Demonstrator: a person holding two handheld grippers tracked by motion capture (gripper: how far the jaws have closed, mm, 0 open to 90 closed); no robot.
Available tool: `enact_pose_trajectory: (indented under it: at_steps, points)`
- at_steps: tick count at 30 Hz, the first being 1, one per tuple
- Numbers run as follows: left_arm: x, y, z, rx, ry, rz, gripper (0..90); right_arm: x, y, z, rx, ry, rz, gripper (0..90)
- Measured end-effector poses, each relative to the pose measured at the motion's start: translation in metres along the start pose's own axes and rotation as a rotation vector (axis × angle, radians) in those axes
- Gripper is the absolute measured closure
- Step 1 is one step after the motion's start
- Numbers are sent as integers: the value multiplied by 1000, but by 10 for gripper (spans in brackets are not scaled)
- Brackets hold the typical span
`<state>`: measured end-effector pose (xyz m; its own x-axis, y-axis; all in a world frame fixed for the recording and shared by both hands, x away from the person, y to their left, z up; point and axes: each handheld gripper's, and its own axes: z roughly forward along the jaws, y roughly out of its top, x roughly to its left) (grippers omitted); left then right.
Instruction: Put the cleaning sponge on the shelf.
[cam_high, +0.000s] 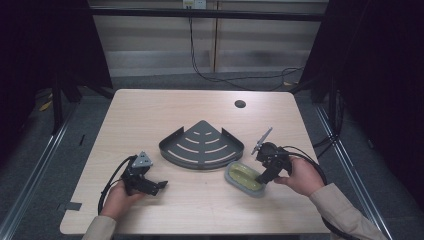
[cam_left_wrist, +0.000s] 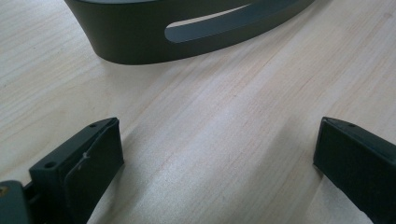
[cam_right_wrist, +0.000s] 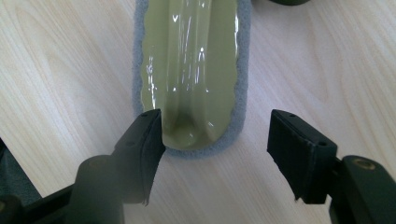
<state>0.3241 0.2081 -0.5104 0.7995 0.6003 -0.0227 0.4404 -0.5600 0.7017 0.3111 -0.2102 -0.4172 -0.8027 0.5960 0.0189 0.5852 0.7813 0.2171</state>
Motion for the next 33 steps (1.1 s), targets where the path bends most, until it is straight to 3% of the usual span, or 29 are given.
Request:
enact_pose_trajectory:
  at_steps: [12,20,33]
  points:
    - [0,0,0,0,0,0,9,-3,11,2,19,20,16,414]
    - [0,0,0,1,2,3,9,2,18,5,38,34,14,431]
    - [0,0,0,0,0,0,9,2,27,13,61,69,34,530]
